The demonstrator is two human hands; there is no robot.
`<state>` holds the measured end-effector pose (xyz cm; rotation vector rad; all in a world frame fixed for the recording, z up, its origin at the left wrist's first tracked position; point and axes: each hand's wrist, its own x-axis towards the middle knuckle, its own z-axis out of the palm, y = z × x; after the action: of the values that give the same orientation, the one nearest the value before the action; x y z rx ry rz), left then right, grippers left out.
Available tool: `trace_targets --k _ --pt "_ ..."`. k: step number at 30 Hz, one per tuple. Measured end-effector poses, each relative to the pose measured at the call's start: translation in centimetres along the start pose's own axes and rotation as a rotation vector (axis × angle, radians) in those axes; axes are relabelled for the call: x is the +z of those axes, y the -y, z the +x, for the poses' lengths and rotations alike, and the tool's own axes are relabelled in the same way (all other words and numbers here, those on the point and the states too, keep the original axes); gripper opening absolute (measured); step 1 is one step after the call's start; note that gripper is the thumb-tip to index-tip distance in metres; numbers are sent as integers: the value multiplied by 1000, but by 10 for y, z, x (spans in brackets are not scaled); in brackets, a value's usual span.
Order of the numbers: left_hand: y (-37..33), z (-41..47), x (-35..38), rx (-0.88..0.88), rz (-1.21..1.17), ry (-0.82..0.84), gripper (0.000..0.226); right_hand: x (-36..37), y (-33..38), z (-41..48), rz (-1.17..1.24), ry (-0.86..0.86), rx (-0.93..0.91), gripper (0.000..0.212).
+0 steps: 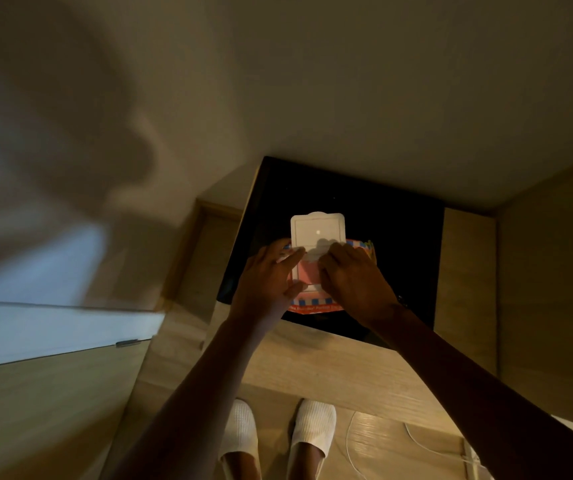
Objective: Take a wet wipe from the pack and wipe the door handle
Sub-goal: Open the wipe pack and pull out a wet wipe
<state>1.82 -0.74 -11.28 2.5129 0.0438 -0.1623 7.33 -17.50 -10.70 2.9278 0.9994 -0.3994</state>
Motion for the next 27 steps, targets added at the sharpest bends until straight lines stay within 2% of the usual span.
trace_targets --k 6,14,20,27 --pt "1 1 1 -14 -13 16 60 3 0 -2 134 -71 50 29" --pt "1 4 0 -6 18 37 61 -9 -1 -5 262 -127 42 19" --pt "-3 4 -3 -25 7 53 60 -12 0 -12 297 -141 93 25" --pt "-2 1 -1 6 6 19 58 -10 6 -6 179 -75 86 24"
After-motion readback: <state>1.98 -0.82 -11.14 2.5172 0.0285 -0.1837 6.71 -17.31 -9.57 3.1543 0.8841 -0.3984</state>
